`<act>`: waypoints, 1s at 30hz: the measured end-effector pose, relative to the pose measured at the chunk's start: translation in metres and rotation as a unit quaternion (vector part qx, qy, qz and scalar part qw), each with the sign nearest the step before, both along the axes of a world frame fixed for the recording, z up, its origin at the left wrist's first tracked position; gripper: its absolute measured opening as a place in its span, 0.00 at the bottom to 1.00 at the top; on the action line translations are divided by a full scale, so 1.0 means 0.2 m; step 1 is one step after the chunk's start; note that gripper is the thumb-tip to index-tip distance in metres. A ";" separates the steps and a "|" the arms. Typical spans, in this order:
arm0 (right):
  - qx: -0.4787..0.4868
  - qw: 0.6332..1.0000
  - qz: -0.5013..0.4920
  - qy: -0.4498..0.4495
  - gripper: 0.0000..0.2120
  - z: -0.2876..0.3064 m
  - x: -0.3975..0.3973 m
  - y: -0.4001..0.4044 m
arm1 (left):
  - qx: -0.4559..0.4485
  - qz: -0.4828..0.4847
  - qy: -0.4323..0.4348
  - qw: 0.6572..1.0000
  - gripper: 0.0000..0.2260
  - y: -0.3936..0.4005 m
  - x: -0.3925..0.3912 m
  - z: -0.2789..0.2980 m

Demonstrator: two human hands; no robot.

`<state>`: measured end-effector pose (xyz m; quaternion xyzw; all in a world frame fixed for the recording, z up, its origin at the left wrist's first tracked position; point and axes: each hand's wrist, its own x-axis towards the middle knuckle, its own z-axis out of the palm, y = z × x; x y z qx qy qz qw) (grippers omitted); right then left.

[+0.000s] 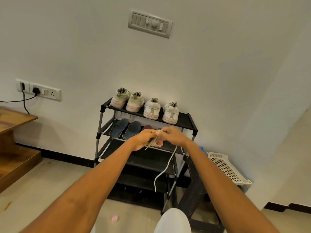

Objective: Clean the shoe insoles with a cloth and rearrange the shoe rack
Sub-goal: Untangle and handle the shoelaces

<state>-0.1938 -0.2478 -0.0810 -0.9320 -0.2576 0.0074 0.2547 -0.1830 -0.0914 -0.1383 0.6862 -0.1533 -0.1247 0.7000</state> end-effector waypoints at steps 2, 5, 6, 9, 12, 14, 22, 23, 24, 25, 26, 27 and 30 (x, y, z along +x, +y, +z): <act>0.004 0.999 -0.033 -0.017 0.15 0.03 0.03 -0.03 | -0.027 -0.042 0.030 0.998 0.14 -0.01 -0.02 0.02; 0.026 0.997 -0.069 -0.017 0.14 0.00 0.04 -0.06 | -0.068 -0.105 0.071 0.990 0.16 -0.01 -0.04 0.05; 0.046 0.996 -0.080 -0.015 0.15 -0.03 0.05 -0.06 | -0.085 -0.115 0.081 0.986 0.16 0.00 -0.05 0.05; 0.125 0.986 -0.108 -0.012 0.14 -0.12 0.05 -0.07 | -0.179 -0.107 0.102 0.973 0.16 -0.02 -0.06 0.06; 0.158 0.981 -0.109 0.013 0.09 -0.23 0.04 -0.06 | -0.296 -0.073 0.101 0.947 0.16 -0.05 -0.04 0.05; 0.125 0.986 -0.102 0.051 0.10 -0.28 0.01 -0.04 | -0.340 -0.023 0.093 0.935 0.15 -0.07 -0.03 0.03; 0.074 0.995 -0.041 0.043 0.16 -0.24 -0.02 -0.03 | -0.063 0.091 0.030 0.993 0.15 -0.05 0.02 -0.05; 0.080 0.995 -0.045 0.025 0.16 -0.22 -0.01 -0.03 | -0.046 0.085 0.032 0.995 0.15 -0.05 0.01 -0.07; 0.091 0.995 -0.049 0.007 0.14 -0.19 0.00 -0.03 | -0.042 0.069 0.037 0.996 0.15 -0.06 0.00 -0.08; 0.103 0.993 -0.051 -0.008 0.13 -0.17 0.01 -0.04 | -0.040 0.047 0.041 0.997 0.15 -0.06 -0.01 -0.08; 0.114 0.992 -0.054 -0.016 0.11 -0.14 0.01 -0.04 | -0.036 0.023 0.041 0.998 0.15 -0.07 -0.01 -0.08; 0.125 0.990 -0.059 -0.018 0.08 -0.12 0.02 -0.04 | -0.029 0.000 0.038 0.999 0.15 -0.07 -0.01 -0.08; 0.165 0.982 -0.085 -0.012 0.06 -0.10 0.04 -0.05 | -0.043 -0.073 0.046 0.995 0.14 -0.09 -0.02 -0.06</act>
